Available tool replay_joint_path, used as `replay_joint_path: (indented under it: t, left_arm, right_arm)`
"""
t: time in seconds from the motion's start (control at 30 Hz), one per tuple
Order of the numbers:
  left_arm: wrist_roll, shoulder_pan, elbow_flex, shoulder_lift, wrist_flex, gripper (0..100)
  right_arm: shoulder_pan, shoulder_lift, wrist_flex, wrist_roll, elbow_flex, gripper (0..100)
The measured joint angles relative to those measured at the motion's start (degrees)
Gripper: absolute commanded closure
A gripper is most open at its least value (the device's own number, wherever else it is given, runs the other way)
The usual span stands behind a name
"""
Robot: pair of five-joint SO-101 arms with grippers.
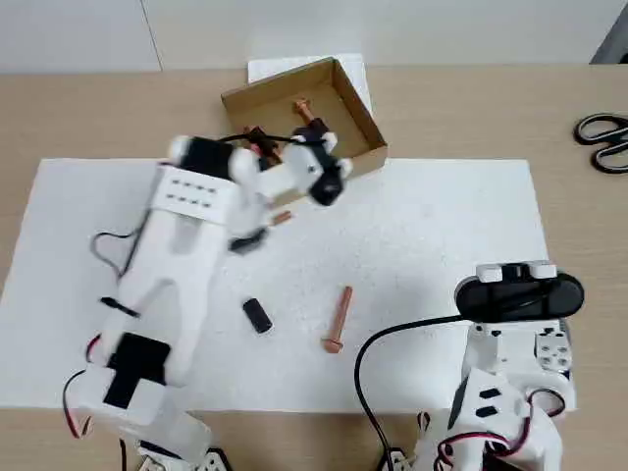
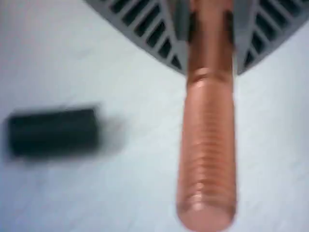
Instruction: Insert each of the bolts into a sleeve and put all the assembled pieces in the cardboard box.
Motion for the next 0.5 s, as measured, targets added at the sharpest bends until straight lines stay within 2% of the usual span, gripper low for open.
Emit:
replay_joint_path:
  t: [0.13, 0.17, 0.33, 0.5]
  left_arm:
    - [-23.74, -7.03, 0.00, 0.00, 0.00, 99]
    - [-26.81, -8.26, 0.00, 0.00, 0.09, 99]
    - [-27.43, -12.40, 1.58, 0.00, -0.18, 99]
    - [-27.43, -12.75, 7.91, 0.00, -6.59, 99]
  right_arm:
    - [0.00, 0.00, 0.00, 0.00, 0.00, 99.4]
    - [0.00, 0.00, 0.00, 0.00, 0.00, 99.4]
    - [0.00, 0.00, 0.00, 0.00, 0.00, 99.4]
    - [0.00, 0.00, 0.00, 0.00, 0.00, 99.4]
